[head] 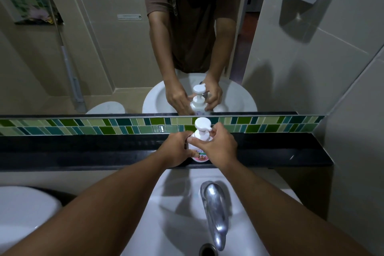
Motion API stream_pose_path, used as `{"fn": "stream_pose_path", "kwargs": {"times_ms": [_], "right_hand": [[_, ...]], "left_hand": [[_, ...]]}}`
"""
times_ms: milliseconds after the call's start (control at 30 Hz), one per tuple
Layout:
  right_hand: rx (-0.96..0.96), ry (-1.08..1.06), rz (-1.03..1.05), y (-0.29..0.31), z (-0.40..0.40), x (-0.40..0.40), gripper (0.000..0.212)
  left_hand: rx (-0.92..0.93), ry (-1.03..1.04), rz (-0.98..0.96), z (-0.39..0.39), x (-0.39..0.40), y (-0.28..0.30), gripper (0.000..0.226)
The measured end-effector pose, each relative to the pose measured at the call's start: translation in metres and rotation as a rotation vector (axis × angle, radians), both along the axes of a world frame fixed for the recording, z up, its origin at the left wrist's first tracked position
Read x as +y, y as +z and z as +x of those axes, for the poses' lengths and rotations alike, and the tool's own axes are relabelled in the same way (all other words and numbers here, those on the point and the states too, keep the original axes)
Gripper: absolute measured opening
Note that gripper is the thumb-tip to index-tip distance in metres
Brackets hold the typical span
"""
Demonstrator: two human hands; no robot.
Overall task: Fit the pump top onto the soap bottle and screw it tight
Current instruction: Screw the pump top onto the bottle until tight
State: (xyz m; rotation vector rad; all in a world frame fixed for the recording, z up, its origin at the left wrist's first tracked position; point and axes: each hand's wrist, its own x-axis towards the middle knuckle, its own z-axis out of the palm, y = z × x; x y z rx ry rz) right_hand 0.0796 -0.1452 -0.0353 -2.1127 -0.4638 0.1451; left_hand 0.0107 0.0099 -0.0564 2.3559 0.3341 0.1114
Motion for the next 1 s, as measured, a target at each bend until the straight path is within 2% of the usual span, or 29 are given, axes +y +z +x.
{"fn": "stream_pose_path", "kwargs": {"times_ms": [67, 167, 233, 400, 567, 633, 1000], "right_hand": [[0.003, -0.023, -0.030, 0.007, -0.001, 0.003, 0.081], [0.127, 0.111, 0.046, 0.011, 0.011, -0.006, 0.108], [0.170, 0.210, 0.087, 0.007, 0.017, -0.016, 0.113], [0.182, 0.372, 0.117, -0.001, 0.022, -0.023, 0.083], [0.054, 0.395, -0.071, 0.001, 0.023, -0.024, 0.048], [0.028, 0.389, -0.087, 0.003, 0.022, -0.023, 0.039], [-0.113, 0.278, -0.063, -0.005, 0.013, -0.010, 0.041]], "left_hand": [[-0.014, 0.003, 0.004, 0.000, 0.000, -0.001, 0.039], [-0.020, -0.003, -0.003, 0.002, 0.000, -0.001, 0.044], [-0.023, -0.009, -0.003, 0.003, 0.001, -0.001, 0.048], [-0.012, 0.005, -0.008, 0.001, 0.002, -0.002, 0.054], [-0.009, 0.004, 0.001, 0.001, 0.000, -0.002, 0.054], [-0.011, 0.004, 0.011, 0.000, 0.000, -0.002, 0.055], [-0.034, 0.041, 0.030, -0.001, -0.004, -0.005, 0.054]]}}
